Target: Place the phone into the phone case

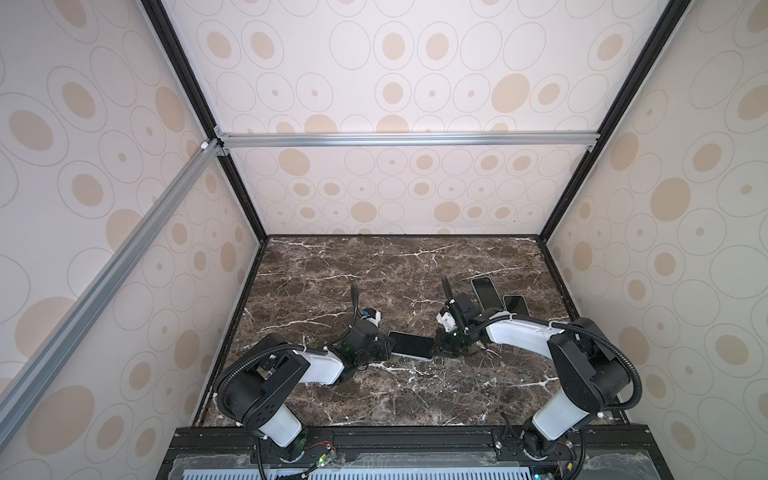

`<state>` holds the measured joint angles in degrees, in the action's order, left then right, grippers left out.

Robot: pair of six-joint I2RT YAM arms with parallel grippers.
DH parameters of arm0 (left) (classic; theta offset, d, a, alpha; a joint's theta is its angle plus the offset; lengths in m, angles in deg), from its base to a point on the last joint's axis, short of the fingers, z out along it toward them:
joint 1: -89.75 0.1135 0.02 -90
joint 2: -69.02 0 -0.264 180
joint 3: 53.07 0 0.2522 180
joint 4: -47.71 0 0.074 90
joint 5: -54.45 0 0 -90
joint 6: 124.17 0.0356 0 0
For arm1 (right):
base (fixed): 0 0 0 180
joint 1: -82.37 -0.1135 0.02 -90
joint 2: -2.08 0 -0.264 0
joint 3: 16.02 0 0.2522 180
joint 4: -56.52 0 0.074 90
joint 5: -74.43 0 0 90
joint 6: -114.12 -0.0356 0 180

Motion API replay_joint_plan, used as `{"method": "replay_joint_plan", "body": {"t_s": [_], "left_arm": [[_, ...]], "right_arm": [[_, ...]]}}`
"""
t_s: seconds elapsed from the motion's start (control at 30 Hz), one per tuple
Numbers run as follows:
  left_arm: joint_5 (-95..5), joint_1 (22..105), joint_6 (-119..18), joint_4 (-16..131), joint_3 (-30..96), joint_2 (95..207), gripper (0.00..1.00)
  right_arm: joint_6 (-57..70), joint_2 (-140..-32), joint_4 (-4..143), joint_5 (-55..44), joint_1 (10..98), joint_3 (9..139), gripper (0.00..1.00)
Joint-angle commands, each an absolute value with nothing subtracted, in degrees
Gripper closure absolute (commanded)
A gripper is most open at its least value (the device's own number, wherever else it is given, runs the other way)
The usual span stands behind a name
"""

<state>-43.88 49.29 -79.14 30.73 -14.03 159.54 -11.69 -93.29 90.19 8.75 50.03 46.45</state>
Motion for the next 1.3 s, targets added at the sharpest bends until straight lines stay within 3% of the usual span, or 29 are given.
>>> {"method": "replay_joint_plan", "body": {"t_s": [0.0, 0.37, 1.27], "left_arm": [[-50.03, 46.66, -81.38, 36.5, -15.88, 161.29, 0.68], [-50.21, 46.57, -82.28, 35.9, -17.73, 162.01, 0.68], [-49.23, 46.56, -82.89, 36.23, -18.83, 160.88, 0.68]], "right_arm": [[-9.09, -101.7, 94.93, 0.99, 45.43, 43.5, 0.86], [-8.06, -109.98, 98.91, -5.53, 40.4, 45.83, 0.86], [-8.76, -121.94, 93.8, -8.59, 39.03, 42.97, 0.86]]}}
